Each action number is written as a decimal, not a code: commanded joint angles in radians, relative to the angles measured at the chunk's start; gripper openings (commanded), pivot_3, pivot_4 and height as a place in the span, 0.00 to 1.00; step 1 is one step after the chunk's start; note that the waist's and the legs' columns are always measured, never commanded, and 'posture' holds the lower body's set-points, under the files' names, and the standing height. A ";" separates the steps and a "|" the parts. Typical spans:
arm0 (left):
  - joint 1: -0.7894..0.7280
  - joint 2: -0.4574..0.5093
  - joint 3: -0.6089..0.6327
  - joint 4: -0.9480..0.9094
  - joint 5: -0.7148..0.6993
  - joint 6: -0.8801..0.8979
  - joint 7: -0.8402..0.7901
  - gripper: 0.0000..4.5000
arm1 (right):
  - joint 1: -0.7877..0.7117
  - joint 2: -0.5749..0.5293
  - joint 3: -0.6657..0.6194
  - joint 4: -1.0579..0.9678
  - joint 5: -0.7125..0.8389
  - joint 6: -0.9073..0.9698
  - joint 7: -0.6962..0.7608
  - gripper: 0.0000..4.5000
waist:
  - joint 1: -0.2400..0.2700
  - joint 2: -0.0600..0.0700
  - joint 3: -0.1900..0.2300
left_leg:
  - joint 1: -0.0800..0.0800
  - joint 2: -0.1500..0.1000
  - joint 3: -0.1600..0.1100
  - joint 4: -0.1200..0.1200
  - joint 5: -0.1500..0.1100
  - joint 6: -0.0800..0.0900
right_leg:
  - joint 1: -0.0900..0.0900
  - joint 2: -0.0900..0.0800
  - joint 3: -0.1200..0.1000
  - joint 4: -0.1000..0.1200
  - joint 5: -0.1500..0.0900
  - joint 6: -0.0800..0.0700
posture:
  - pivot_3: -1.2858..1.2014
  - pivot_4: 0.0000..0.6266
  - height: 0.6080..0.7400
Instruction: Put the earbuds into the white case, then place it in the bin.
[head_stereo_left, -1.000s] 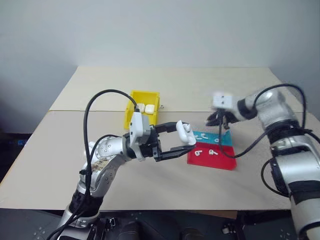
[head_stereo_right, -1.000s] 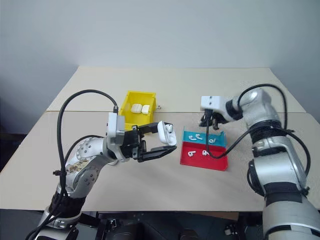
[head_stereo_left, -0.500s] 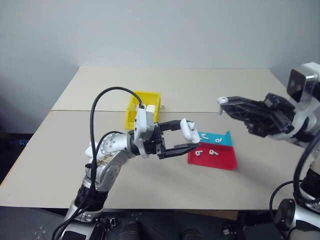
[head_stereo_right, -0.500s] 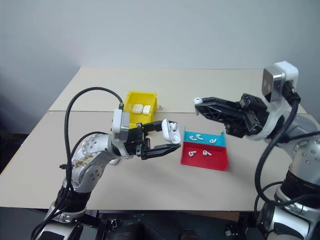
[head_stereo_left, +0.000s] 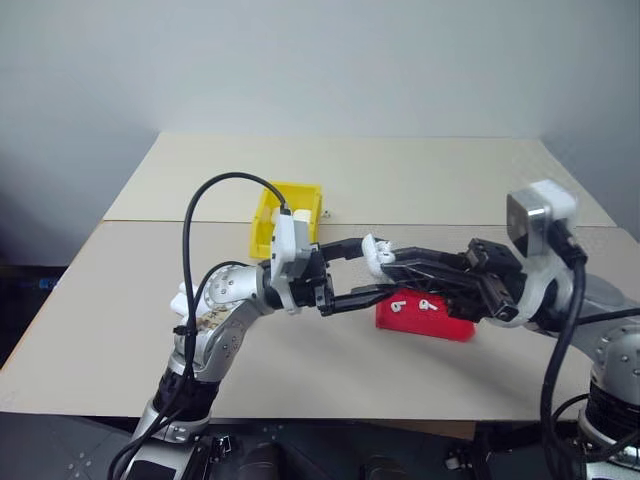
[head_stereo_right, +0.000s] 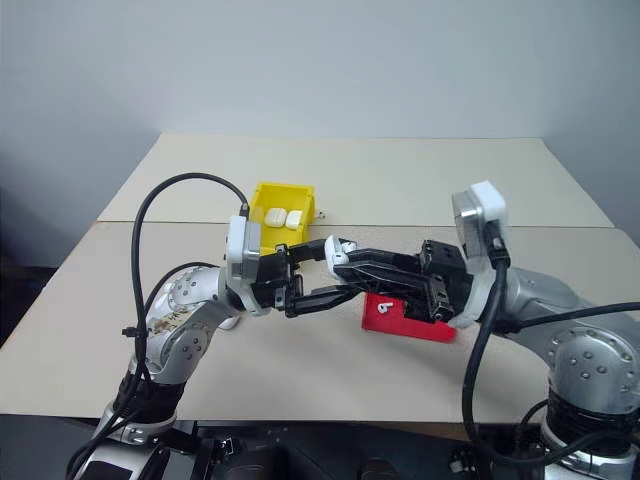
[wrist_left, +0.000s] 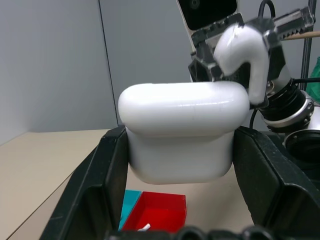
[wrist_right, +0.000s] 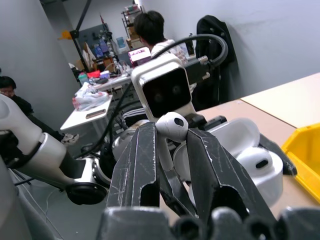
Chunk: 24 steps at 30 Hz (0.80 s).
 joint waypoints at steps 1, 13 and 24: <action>-0.015 -0.005 0.006 -0.030 -0.021 -0.004 -0.002 0.62 | 0.016 -0.026 0.019 -0.023 -0.041 -0.069 0.016 0.14 | 0.000 0.000 0.000 | 0.000 0.000 0.000 0.000 0.000 0.000 | 0.000 0.000 0.000 0.000 0.000 0.000 | 0.52 0.24 1.00; -0.007 0.000 0.003 -0.044 -0.025 -0.003 0.002 0.62 | 0.023 -0.050 0.000 0.034 -0.021 -0.138 0.014 0.14 | 0.000 0.000 0.000 | 0.000 0.000 0.000 0.000 0.000 0.000 | 0.000 0.000 0.000 0.000 0.000 0.000 | 0.52 0.24 1.00; -0.015 -0.004 0.004 -0.038 -0.019 -0.008 0.008 0.62 | 0.046 -0.068 0.068 0.017 -0.108 -0.178 0.024 0.14 | 0.000 0.000 0.000 | 0.000 0.000 0.000 0.000 0.000 0.000 | 0.000 0.000 0.000 0.000 0.000 0.000 | 0.52 0.24 1.00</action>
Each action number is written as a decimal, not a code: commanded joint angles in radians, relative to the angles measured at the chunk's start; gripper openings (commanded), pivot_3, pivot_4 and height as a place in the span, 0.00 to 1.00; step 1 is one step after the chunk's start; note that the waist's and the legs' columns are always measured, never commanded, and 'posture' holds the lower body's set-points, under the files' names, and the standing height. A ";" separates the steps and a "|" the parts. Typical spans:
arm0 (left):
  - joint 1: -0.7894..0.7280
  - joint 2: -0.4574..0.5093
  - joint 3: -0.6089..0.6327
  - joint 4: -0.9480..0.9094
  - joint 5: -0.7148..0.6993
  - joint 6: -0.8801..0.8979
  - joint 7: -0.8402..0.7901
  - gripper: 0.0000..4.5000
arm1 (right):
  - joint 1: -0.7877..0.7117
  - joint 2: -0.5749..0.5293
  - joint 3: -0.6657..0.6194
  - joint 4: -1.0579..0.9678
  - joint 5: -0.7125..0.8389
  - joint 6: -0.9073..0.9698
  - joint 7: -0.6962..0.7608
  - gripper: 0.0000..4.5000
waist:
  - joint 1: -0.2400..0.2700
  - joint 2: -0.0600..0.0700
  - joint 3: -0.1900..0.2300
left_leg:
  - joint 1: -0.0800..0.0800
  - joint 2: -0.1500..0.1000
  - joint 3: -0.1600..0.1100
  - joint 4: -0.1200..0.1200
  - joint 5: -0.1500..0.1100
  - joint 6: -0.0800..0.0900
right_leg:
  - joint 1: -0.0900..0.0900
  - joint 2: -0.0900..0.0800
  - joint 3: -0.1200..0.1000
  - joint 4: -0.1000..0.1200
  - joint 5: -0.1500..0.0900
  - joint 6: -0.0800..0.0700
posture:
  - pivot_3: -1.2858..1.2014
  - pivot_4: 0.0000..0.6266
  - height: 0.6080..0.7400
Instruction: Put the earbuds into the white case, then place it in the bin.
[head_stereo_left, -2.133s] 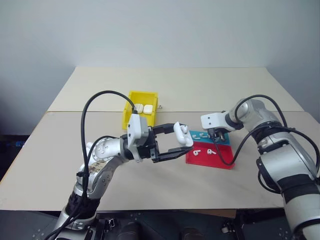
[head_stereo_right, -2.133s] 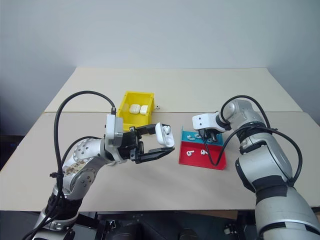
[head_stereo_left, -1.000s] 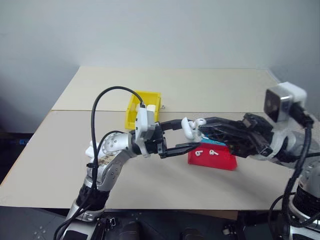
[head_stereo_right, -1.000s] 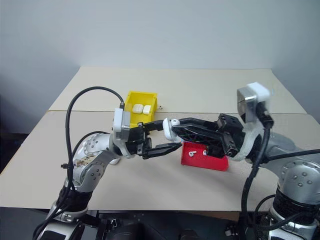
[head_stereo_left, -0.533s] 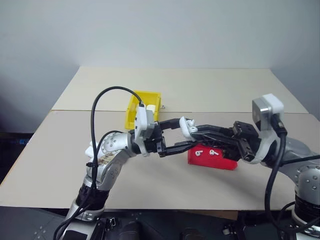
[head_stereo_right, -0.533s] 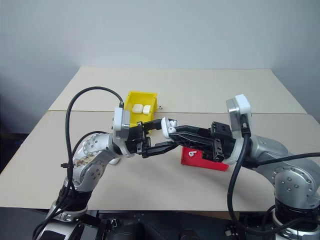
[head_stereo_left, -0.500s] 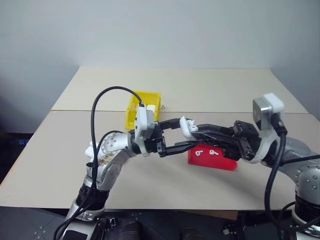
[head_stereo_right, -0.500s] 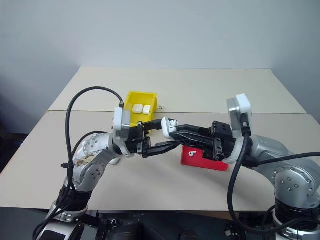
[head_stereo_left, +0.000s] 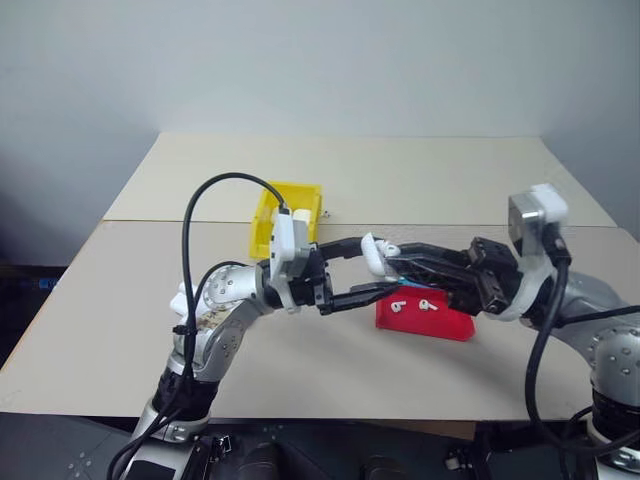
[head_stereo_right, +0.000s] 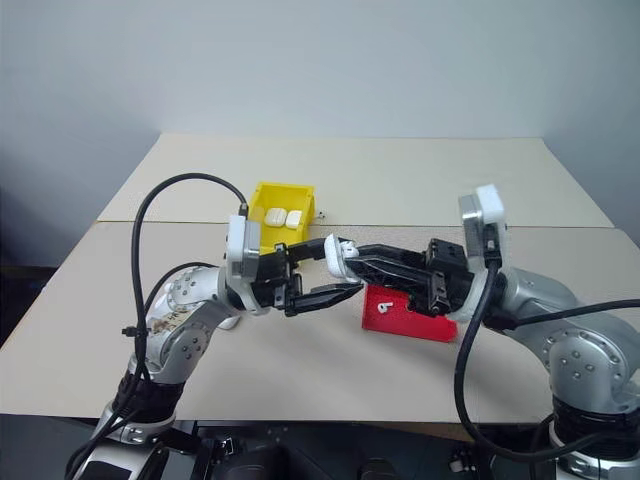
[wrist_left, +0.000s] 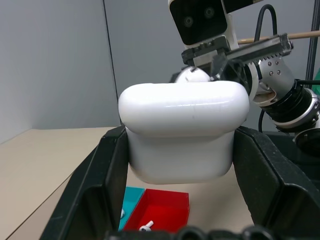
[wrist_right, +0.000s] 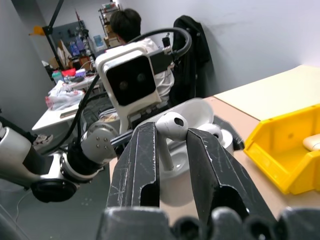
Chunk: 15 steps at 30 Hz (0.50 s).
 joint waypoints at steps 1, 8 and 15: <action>-0.018 -0.008 0.006 -0.035 -0.019 -0.008 0.000 0.62 | 0.005 -0.015 0.015 -0.029 -0.028 -0.037 0.006 0.14 | 0.000 0.000 0.000 | 0.000 0.000 0.000 0.000 0.000 0.000 | 0.000 0.000 0.000 0.000 0.000 0.000 | 0.52 0.24 1.00; -0.020 -0.008 0.009 -0.032 -0.019 -0.010 -0.003 0.62 | 0.020 -0.027 0.042 -0.034 -0.068 -0.066 0.021 0.31 | 0.001 0.000 0.000 | 0.000 0.000 0.000 0.000 0.000 0.000 | 0.000 0.000 0.000 0.000 0.000 0.000 | 0.52 0.24 1.00; -0.029 -0.005 0.012 -0.023 -0.016 -0.014 -0.005 0.62 | 0.025 -0.032 0.034 -0.021 -0.082 -0.087 0.029 0.82 | 0.000 0.000 0.000 | 0.000 0.000 0.000 0.000 0.000 0.000 | 0.000 0.000 0.000 0.000 0.000 0.000 | 0.52 0.24 1.00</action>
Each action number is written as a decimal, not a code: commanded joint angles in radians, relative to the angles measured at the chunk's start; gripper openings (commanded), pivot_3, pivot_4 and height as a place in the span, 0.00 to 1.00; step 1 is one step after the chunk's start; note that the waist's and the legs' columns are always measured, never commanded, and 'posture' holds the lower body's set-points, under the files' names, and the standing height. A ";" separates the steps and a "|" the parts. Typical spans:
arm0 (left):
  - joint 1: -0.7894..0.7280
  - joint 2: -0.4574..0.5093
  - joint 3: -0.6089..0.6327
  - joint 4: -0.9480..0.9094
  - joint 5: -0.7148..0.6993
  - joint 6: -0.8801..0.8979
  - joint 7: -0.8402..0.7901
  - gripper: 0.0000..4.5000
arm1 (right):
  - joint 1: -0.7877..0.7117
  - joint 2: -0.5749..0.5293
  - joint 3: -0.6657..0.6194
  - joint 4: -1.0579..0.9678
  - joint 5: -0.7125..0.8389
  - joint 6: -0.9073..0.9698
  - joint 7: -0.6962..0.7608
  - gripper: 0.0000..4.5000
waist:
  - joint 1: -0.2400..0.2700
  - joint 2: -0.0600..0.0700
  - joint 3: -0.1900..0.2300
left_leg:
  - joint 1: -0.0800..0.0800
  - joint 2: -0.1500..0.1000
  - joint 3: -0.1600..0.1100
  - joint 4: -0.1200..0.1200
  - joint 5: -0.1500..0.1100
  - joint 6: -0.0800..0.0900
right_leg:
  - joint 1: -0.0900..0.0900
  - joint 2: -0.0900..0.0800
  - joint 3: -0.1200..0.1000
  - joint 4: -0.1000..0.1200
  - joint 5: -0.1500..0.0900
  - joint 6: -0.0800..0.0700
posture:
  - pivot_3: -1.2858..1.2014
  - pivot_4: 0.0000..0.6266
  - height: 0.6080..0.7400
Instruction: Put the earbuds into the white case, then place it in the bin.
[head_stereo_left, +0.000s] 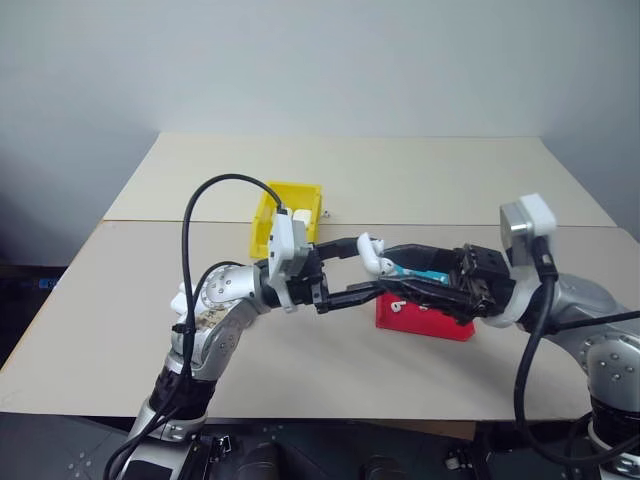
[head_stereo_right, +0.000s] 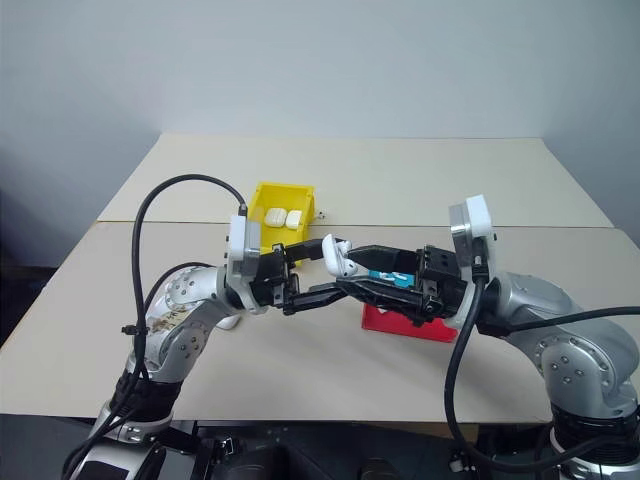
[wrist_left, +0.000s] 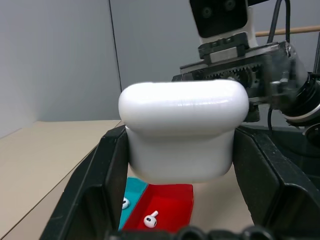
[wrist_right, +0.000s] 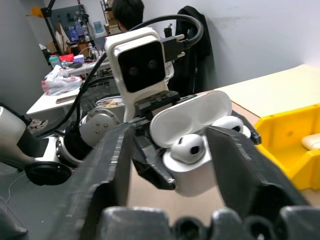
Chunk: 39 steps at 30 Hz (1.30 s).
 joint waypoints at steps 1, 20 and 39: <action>-0.029 -0.007 0.002 -0.045 -0.023 -0.014 -0.014 0.62 | -0.002 -0.017 -0.011 0.003 -0.012 -0.022 0.000 0.82 | 0.001 0.000 0.000 | 0.000 0.000 0.000 0.000 0.000 0.000 | 0.000 0.000 0.000 0.000 0.000 0.000 | 0.52 0.24 1.00; -0.045 -0.021 -0.037 0.158 0.081 -0.111 -0.076 0.62 | -0.414 -0.171 0.146 0.085 -0.072 0.071 -0.068 0.06 | -0.006 0.000 0.000 | 0.000 0.000 0.000 -0.001 0.000 0.000 | -0.001 0.000 0.000 0.000 0.000 0.000 | 0.52 0.24 1.00; -0.054 -0.032 -0.005 0.143 0.117 -0.173 -0.039 0.62 | -0.538 -0.237 0.443 0.177 -0.493 -0.039 0.242 0.01 | 0.004 0.000 0.000 | -0.005 0.000 0.001 0.002 -0.001 0.002 | -0.005 0.000 0.000 0.000 0.000 0.000 | 0.52 0.24 1.00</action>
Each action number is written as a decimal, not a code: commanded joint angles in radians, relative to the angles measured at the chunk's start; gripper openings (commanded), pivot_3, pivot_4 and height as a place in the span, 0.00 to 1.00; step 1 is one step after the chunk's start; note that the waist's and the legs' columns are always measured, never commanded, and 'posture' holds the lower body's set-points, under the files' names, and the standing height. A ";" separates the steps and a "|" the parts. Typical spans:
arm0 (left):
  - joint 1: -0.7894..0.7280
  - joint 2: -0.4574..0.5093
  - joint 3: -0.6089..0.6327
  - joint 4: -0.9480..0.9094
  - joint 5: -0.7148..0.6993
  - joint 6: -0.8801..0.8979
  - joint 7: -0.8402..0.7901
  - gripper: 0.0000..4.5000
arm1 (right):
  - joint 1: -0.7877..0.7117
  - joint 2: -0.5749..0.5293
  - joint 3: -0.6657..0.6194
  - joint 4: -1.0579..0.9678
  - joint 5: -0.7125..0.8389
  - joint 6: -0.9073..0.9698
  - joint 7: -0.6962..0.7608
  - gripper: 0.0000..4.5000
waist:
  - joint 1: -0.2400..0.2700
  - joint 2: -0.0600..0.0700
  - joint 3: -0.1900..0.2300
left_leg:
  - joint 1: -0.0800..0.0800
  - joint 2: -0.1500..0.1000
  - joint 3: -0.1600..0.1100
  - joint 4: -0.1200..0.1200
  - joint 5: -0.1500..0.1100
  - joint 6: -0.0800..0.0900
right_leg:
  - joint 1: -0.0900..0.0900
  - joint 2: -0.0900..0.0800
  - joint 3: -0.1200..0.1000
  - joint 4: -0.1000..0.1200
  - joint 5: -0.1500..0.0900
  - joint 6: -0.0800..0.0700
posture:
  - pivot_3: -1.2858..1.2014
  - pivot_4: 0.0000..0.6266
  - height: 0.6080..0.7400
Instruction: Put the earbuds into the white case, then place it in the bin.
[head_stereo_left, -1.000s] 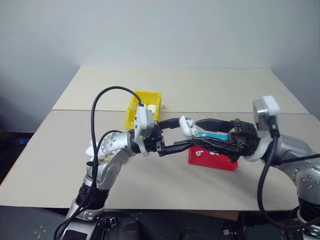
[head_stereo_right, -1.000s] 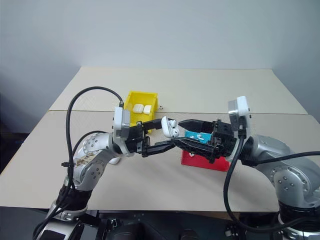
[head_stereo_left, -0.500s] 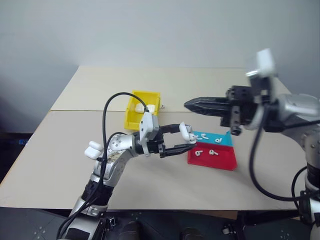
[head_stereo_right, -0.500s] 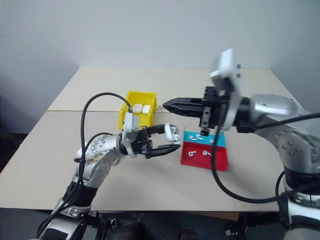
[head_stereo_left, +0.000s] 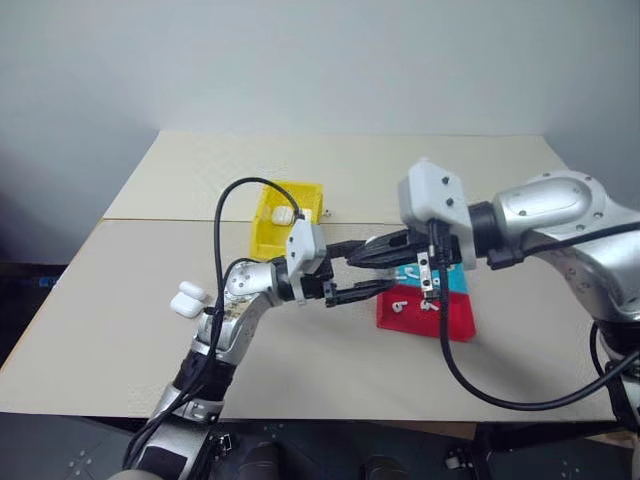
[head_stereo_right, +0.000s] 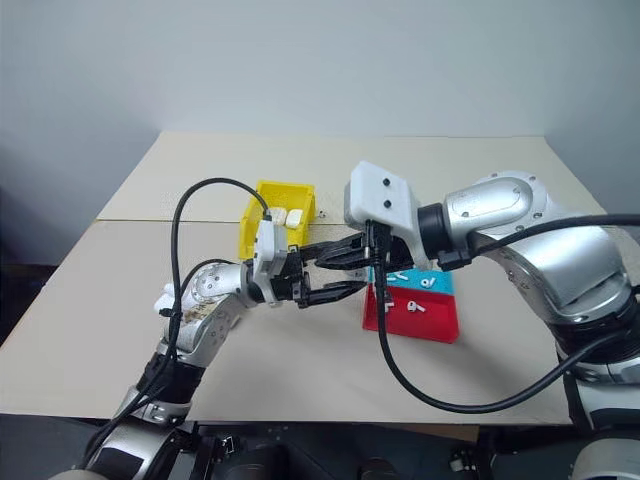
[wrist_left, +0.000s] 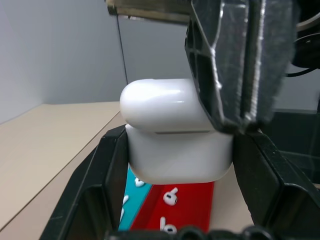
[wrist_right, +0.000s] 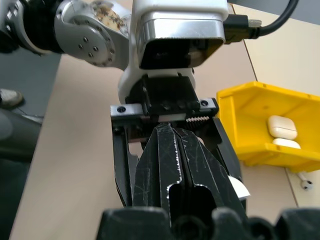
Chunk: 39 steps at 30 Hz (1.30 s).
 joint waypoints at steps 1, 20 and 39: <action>0.016 0.014 0.037 -0.123 -0.025 0.000 0.029 0.62 | 0.045 0.005 -0.082 0.041 0.010 -0.018 0.024 0.01 | 0.001 0.000 0.000 | 0.000 0.000 0.000 0.000 0.000 0.000 | 0.000 0.000 0.000 0.000 0.000 0.000 | 0.52 0.24 1.00; -0.253 -0.051 0.195 0.257 0.352 -0.027 0.761 0.62 | 0.481 0.169 -0.488 -0.199 0.157 -0.009 -0.308 0.01 | 0.018 -0.002 0.000 | -0.001 -0.002 -0.002 0.004 -0.001 0.001 | 0.003 -0.001 -0.002 0.000 0.001 0.002 | 0.52 0.24 1.00; -0.389 -0.015 0.168 0.635 0.383 -0.171 0.613 0.99 | 0.615 0.141 -0.498 -0.331 0.089 0.015 -0.446 0.00 | 0.004 -0.003 0.000 | -0.004 -0.002 -0.003 0.003 0.000 0.000 | 0.000 -0.001 -0.003 0.000 0.001 0.002 | 0.52 0.24 1.00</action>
